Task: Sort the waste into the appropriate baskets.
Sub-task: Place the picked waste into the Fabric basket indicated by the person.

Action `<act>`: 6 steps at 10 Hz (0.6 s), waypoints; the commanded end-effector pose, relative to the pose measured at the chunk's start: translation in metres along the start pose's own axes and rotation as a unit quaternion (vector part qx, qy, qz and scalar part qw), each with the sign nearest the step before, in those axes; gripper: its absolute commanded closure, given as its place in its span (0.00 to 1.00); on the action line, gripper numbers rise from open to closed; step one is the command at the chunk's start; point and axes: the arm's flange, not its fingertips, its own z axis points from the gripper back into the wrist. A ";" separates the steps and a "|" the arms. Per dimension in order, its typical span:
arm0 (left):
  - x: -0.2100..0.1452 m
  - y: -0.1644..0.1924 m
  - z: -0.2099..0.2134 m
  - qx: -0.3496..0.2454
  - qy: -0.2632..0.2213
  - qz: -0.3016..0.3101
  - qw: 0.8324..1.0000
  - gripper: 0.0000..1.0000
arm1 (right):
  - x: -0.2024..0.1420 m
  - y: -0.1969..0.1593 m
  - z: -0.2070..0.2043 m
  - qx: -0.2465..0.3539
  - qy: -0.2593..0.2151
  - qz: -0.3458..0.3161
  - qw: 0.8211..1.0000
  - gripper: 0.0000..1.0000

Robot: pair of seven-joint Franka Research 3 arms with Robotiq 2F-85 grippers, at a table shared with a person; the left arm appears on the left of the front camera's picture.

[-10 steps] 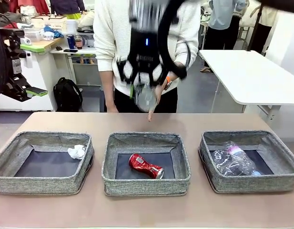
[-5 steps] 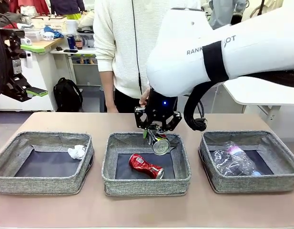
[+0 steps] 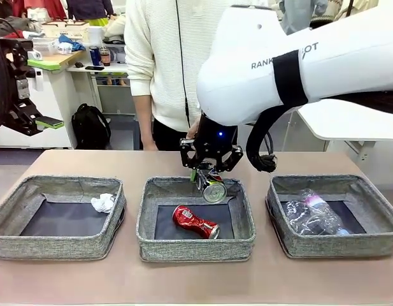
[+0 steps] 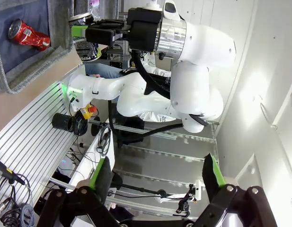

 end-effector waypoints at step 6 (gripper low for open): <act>-0.002 -0.003 -0.001 -0.009 0.002 -0.002 1.000 0.00 | 0.002 -0.009 0.006 0.012 0.000 -0.024 1.000 0.00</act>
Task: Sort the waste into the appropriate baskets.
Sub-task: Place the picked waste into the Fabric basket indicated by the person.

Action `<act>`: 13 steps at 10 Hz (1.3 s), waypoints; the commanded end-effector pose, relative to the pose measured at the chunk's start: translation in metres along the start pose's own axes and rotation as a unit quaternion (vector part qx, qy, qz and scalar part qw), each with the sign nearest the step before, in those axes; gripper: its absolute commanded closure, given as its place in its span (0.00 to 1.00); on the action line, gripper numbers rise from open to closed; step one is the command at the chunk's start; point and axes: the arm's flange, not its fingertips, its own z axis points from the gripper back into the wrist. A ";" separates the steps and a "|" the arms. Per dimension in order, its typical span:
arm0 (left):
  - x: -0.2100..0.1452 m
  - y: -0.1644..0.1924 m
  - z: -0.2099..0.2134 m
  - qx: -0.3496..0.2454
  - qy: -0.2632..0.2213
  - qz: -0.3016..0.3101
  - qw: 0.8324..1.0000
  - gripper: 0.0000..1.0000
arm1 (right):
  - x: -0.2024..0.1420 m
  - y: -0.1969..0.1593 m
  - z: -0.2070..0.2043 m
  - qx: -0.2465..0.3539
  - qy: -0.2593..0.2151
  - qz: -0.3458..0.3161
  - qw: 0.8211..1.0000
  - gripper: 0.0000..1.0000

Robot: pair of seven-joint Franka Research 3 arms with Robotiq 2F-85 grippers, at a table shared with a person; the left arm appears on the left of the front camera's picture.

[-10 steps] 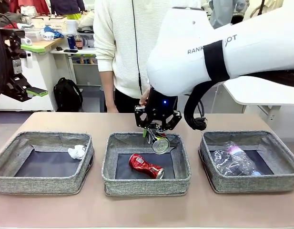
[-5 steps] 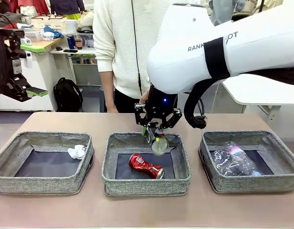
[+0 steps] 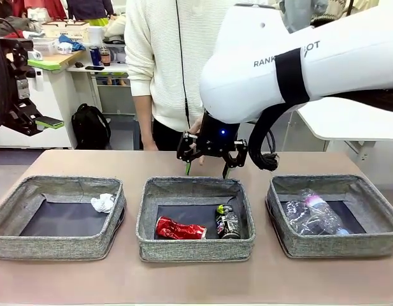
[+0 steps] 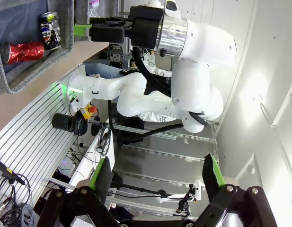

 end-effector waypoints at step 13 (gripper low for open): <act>-0.002 -0.003 -0.001 -0.009 0.002 -0.002 1.000 0.00 | -0.069 -0.173 0.134 0.473 0.123 -0.093 0.867 0.00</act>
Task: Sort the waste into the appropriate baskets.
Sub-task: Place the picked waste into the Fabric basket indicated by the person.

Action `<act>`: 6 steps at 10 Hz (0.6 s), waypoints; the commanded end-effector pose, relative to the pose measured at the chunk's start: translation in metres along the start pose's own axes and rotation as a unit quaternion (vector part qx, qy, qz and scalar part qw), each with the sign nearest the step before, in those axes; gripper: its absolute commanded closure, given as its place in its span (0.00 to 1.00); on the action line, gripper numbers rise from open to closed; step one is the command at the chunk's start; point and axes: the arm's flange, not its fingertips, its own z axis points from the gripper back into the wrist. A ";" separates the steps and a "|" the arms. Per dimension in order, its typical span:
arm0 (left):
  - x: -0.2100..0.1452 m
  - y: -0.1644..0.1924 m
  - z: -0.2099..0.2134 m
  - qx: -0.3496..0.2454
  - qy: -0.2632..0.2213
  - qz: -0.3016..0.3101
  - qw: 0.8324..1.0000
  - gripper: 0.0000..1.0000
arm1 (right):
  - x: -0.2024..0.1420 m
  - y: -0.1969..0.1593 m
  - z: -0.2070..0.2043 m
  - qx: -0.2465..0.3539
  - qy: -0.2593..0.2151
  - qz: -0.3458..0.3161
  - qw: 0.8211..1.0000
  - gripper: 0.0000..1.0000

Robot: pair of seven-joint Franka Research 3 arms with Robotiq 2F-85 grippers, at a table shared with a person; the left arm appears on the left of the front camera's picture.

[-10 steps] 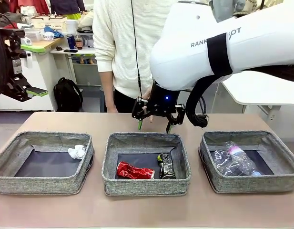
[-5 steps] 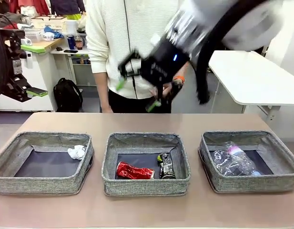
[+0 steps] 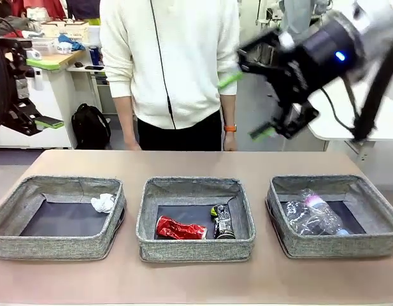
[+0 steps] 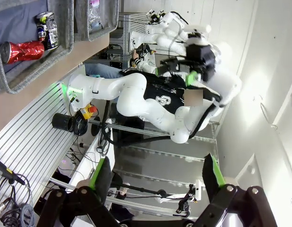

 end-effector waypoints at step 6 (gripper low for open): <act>-0.002 -0.003 -0.001 -0.010 0.002 -0.002 1.000 0.00 | 0.025 -0.067 0.042 0.145 -0.026 -0.019 0.989 0.00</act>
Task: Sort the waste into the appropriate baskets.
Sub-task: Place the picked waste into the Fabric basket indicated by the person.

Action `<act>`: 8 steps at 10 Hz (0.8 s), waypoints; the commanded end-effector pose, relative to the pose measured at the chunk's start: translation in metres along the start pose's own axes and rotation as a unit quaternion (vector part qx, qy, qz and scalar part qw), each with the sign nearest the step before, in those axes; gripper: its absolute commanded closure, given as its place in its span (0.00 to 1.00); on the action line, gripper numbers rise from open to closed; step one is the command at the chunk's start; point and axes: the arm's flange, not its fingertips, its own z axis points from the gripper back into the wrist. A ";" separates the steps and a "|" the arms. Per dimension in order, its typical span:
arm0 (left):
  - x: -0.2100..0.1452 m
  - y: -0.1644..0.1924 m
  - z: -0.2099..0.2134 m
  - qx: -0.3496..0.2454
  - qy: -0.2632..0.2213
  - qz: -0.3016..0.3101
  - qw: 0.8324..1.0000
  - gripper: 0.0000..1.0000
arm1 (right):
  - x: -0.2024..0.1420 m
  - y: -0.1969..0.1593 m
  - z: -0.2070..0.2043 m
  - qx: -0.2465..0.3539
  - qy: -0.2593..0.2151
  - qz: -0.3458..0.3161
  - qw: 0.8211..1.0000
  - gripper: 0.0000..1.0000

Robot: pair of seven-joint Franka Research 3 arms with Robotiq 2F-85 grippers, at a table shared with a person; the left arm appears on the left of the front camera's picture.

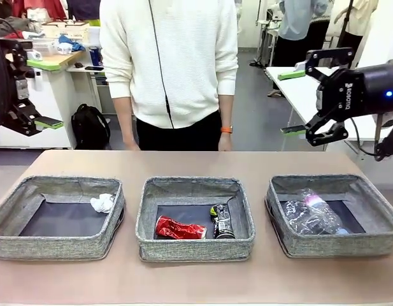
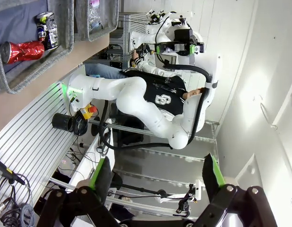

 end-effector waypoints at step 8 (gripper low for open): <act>-0.002 -0.003 -0.001 -0.009 0.002 -0.002 1.000 0.00 | -0.004 0.000 -0.002 -0.012 0.009 0.002 1.000 0.00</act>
